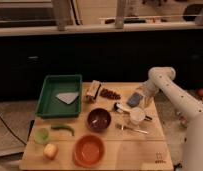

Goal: Wipe purple bowl with sponge

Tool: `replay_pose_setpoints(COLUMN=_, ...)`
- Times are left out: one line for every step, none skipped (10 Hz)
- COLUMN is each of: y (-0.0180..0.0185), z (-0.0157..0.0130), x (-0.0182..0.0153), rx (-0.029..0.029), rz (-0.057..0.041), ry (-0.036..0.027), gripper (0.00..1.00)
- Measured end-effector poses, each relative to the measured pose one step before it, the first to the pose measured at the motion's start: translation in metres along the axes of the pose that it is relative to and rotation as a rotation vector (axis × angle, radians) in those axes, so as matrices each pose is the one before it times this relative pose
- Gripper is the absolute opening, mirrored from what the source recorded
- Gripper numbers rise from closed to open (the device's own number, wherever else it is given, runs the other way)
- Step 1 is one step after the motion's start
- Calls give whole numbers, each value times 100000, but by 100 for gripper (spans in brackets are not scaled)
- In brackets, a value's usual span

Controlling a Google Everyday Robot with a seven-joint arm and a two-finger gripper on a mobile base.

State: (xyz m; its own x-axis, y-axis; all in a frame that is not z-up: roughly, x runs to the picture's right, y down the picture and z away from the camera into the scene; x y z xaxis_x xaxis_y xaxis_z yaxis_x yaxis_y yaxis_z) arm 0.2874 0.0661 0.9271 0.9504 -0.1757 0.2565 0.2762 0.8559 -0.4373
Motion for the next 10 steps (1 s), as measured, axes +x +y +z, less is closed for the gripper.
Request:
replay_pose_setpoints(y=-182, z=74, x=-43, rx=-34, rz=-3604, ry=-16, gripper=80)
replay_pose_setpoints(y=-384, z=229, x=-400, rx=53, rz=-4137, ry=-711, gripper=80)
replay_pose_setpoints(y=-355, z=290, x=-484, rx=-193, rz=-3055, ry=-632, gripper=80)
replay_pose_setpoints(y=-204, z=176, x=-214, rx=-32, rz=-1595, ry=-658, gripper=80)
replay_pose_setpoints(y=309, z=302, x=-168, rx=-1067, rz=-1476, ry=-934, gripper=80)
replay_pose_setpoints(y=111, z=257, x=-191, rx=-520, rz=-1002, ry=-866, gripper=80)
replay_pose_setpoints(y=139, z=307, x=-212, rx=-783, rz=-768, ry=-911, gripper=80)
replay_pose_setpoints(y=122, z=535, x=-276, rx=-1074, rz=-811, ry=-1300, gripper=80)
replay_pose_setpoints(y=250, z=416, x=-87, rx=-1007, rz=-273, ry=-919, gripper=80)
replay_pose_setpoints(y=345, z=374, x=11, rx=-1080, rz=-148, ry=-681, gripper=80)
